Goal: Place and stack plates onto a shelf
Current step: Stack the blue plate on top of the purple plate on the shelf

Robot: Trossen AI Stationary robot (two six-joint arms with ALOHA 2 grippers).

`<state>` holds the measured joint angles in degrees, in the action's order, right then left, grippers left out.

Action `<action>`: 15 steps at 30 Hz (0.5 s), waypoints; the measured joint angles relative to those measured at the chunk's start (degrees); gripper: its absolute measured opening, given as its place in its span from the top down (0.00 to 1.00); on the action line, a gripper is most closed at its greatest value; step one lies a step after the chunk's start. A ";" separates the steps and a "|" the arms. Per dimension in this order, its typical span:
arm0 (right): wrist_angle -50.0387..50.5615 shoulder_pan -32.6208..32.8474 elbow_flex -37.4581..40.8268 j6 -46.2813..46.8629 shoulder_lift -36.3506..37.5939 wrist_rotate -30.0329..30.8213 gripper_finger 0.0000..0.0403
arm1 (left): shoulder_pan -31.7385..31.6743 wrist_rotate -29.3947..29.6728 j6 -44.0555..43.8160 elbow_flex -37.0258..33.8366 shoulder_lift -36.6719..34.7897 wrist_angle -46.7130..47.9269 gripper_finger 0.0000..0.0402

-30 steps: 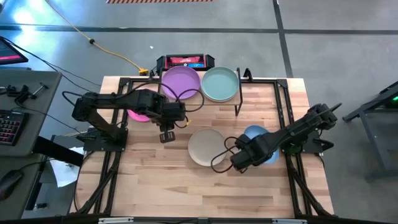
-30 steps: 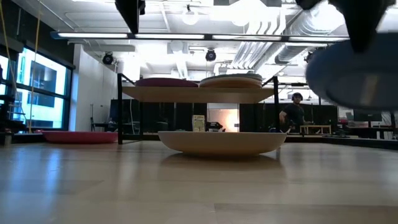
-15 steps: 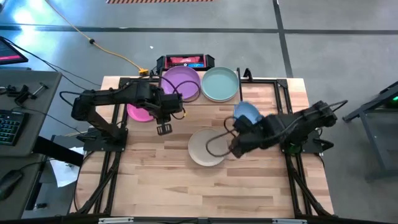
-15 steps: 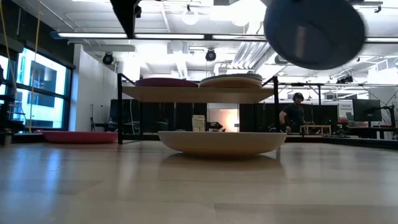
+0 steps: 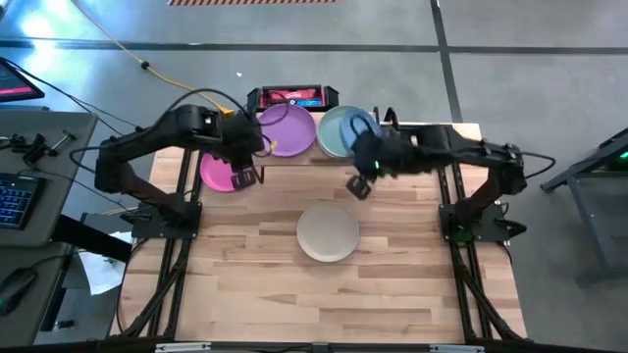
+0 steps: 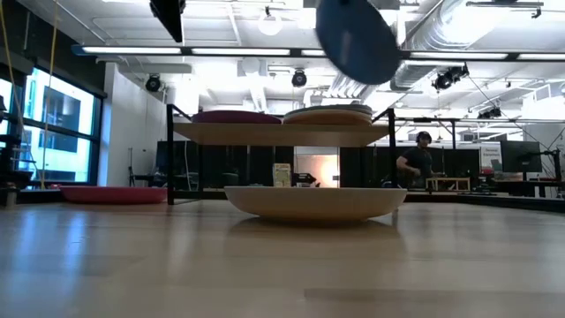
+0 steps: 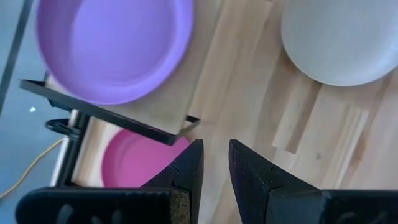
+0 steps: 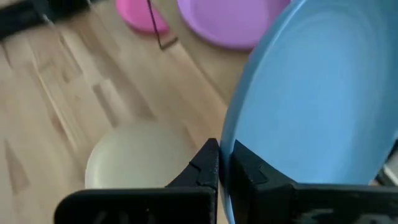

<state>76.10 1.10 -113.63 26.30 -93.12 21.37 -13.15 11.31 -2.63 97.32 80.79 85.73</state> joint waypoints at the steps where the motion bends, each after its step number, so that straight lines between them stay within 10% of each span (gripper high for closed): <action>1: -1.79 -1.55 0.01 -2.53 0.00 -1.12 1.00 | -0.85 0.00 0.69 0.00 -0.36 0.00 0.83; 15: -25.27 -16.32 0.10 -31.74 -2.44 -12.68 1.00 | -12.26 0.00 8.85 0.00 -1.28 -0.09 0.83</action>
<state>50.83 -15.22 -113.54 -5.44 -95.56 8.68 -25.42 11.31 6.22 97.32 79.50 85.65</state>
